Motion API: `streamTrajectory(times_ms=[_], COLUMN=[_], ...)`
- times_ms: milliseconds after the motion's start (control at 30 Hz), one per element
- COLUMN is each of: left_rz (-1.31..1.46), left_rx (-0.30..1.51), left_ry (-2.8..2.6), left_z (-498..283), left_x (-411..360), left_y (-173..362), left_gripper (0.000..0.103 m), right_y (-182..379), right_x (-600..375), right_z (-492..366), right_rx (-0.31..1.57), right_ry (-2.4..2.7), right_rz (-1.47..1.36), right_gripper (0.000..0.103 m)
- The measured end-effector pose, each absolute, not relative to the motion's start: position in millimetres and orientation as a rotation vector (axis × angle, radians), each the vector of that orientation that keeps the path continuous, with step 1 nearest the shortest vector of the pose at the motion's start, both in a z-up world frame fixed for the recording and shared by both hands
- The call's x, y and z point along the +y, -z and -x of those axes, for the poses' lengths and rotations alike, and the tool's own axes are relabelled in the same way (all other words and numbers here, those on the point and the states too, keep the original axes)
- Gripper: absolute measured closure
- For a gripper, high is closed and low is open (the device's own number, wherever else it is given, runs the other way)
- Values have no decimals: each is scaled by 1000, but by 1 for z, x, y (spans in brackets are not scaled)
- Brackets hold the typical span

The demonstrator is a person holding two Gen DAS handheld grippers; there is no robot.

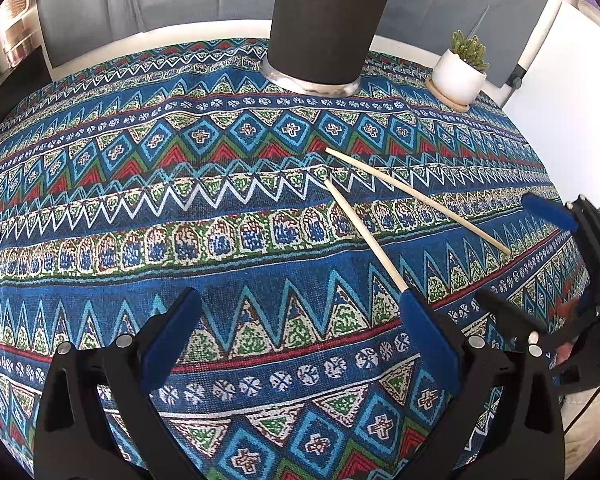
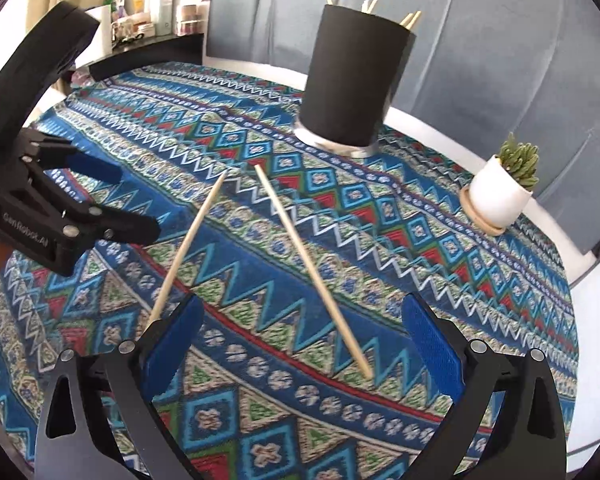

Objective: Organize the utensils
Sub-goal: 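Lower the right tool onto a chopstick while the left tool approaches the other, then close the right tool on a chopstick while the left tool grasps the other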

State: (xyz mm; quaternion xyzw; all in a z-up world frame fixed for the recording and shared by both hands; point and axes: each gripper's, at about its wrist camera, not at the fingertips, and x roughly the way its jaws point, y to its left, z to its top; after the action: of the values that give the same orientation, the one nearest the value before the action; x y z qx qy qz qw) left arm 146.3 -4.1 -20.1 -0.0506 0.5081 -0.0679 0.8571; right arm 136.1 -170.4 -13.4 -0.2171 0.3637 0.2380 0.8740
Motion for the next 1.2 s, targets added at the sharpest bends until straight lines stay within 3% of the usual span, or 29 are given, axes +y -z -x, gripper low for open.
streamTrajectory(times_ms=[267, 667, 800, 1200], left_rz=[-5, 231, 157, 63], left_rx=[1095, 1168, 1165, 946], left_ry=[2, -55, -127, -142], left_z=[-156, -169, -168, -132], left_x=[-40, -41, -55, -70], left_y=[27, 21, 25, 29], left_gripper=[5, 6, 6, 4], right_y=[21, 45, 43, 42], right_x=[-186, -188, -185, -193], right_z=[-205, -240, -241, -244], right_rx=[840, 905, 906, 902], right_ry=[-660, -766, -768, -791], right_rz=[481, 388, 387, 398], right_gripper=[8, 7, 6, 7])
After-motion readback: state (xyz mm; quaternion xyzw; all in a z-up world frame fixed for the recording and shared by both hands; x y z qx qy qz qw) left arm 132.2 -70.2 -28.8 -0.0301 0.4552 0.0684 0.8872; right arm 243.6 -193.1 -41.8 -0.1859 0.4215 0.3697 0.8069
